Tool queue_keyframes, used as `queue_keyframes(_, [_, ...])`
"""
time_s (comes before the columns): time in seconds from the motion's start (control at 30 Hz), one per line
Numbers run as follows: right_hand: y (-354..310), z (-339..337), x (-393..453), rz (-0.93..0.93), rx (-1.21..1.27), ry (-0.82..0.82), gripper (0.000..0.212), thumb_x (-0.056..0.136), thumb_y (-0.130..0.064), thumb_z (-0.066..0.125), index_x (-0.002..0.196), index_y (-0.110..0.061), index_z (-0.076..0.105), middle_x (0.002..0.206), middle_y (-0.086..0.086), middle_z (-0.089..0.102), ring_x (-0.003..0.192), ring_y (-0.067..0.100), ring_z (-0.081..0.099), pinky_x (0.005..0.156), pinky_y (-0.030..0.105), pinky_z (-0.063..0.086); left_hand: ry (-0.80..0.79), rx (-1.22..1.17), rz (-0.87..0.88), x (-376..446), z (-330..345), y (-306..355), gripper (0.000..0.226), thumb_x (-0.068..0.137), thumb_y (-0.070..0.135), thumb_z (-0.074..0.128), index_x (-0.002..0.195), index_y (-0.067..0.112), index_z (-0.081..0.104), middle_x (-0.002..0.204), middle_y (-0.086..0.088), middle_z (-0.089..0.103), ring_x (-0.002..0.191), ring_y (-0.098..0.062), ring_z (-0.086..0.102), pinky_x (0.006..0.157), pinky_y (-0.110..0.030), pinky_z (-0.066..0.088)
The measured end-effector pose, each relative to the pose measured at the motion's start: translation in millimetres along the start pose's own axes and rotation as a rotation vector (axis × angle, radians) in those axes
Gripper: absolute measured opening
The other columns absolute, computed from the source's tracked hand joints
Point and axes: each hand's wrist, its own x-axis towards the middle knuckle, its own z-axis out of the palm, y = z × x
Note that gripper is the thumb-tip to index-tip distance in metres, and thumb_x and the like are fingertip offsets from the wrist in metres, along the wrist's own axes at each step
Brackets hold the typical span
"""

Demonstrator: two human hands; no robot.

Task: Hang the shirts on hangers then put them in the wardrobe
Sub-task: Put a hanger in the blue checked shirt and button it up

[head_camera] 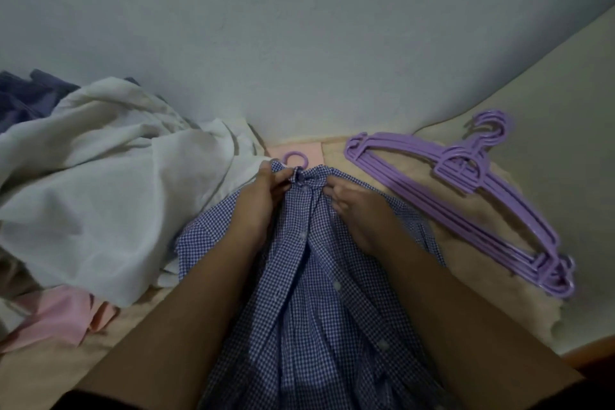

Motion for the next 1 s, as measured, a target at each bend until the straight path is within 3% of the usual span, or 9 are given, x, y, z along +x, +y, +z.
queue_keyframes(0.17, [16,-9,10,0.061,-0.283,0.012,0.033,0.094,-0.014,0.05,0.126,-0.009,0.058,0.132,0.005,0.057,0.124,0.018,0.051,0.094,0.022,0.04,-0.051,0.094,-0.071,0,1,-8,0.05,0.103,0.043,0.029,0.122,0.012,0.063,0.113,-0.002,0.066,0.106,-0.012,0.06,0.09,-0.024,0.045])
queue_keyframes(0.27, [21,-13,-6,0.033,-0.34,0.008,0.032,0.094,-0.014,0.051,0.125,-0.01,0.061,0.129,0.002,0.059,0.122,0.016,0.053,0.097,0.022,0.04,-0.02,0.101,-0.029,-17,-3,-12,0.044,0.103,0.039,0.032,0.118,0.012,0.064,0.112,0.001,0.067,0.111,-0.015,0.06,0.101,-0.031,0.044])
queue_keyframes(0.37, [18,-12,-31,-0.01,-0.233,0.074,0.027,0.091,-0.008,0.056,0.115,-0.013,0.066,0.12,-0.001,0.063,0.113,0.012,0.058,0.099,0.028,0.044,0.036,0.103,0.013,-41,-8,-13,0.038,0.103,0.037,0.034,0.105,0.018,0.067,0.107,0.001,0.069,0.107,-0.018,0.063,0.1,-0.034,0.047])
queue_keyframes(0.47, [18,-13,-60,-0.035,-0.316,0.048,0.021,0.09,-0.011,0.06,0.096,-0.028,0.07,0.109,-0.008,0.067,0.105,0.01,0.061,0.093,0.027,0.049,0.048,0.199,0.023,-71,-15,-14,0.037,0.103,0.039,0.035,0.09,0.029,0.068,0.094,0.0,0.073,0.096,-0.018,0.067,0.092,-0.034,0.051])
queue_keyframes(0.6, [17,-14,-102,-0.087,-0.515,0.006,0.016,0.09,-0.008,0.06,0.091,-0.021,0.069,0.097,-0.005,0.067,0.086,0.012,0.063,0.065,0.006,0.048,0.005,0.471,0.012,-104,-28,-21,0.032,0.099,0.039,0.043,0.085,0.035,0.072,0.092,0.007,0.073,0.092,-0.014,0.067,0.092,-0.036,0.051])
queue_keyframes(0.7, [18,-12,-123,-0.064,-0.676,-0.027,0.021,0.089,-0.006,0.06,0.079,-0.024,0.066,0.096,0.01,0.068,0.088,0.029,0.063,0.065,0.02,0.052,0.0,0.59,-0.028,-122,-36,-22,0.03,0.097,0.037,0.049,0.092,0.025,0.076,0.091,0.009,0.071,0.093,-0.013,0.065,0.094,-0.03,0.049])
queue_keyframes(0.8, [21,-14,-130,0.006,-0.794,-0.047,0.027,0.088,-0.004,0.06,0.07,-0.024,0.064,0.082,0.005,0.068,0.086,0.032,0.065,0.077,0.043,0.055,0.0,0.724,-0.051,-130,-40,-22,0.035,0.098,0.035,0.049,0.09,0.015,0.076,0.09,-0.001,0.069,0.087,-0.017,0.06,0.076,-0.023,0.044])
queue_keyframes(0.9, [25,-14,-135,0.082,-0.813,-0.057,0.016,0.089,-0.007,0.059,0.079,-0.013,0.069,0.088,0.007,0.069,0.089,0.032,0.065,0.078,0.04,0.055,-0.018,0.906,-0.161,-133,-40,-21,0.04,0.1,0.039,0.043,0.097,0.015,0.074,0.103,-0.007,0.068,0.089,-0.019,0.058,0.078,-0.024,0.04])
queue_keyframes(1.0, [28,-12,-136,0.135,-0.833,-0.046,0.028,0.091,-0.002,0.052,0.072,-0.016,0.067,0.078,0.003,0.066,0.065,0.022,0.06,0.06,0.03,0.052,-0.004,0.895,-0.291,-132,-38,-19,0.039,0.1,0.03,0.043,0.106,0.001,0.068,0.112,-0.017,0.067,0.103,-0.031,0.061,0.089,-0.032,0.047])
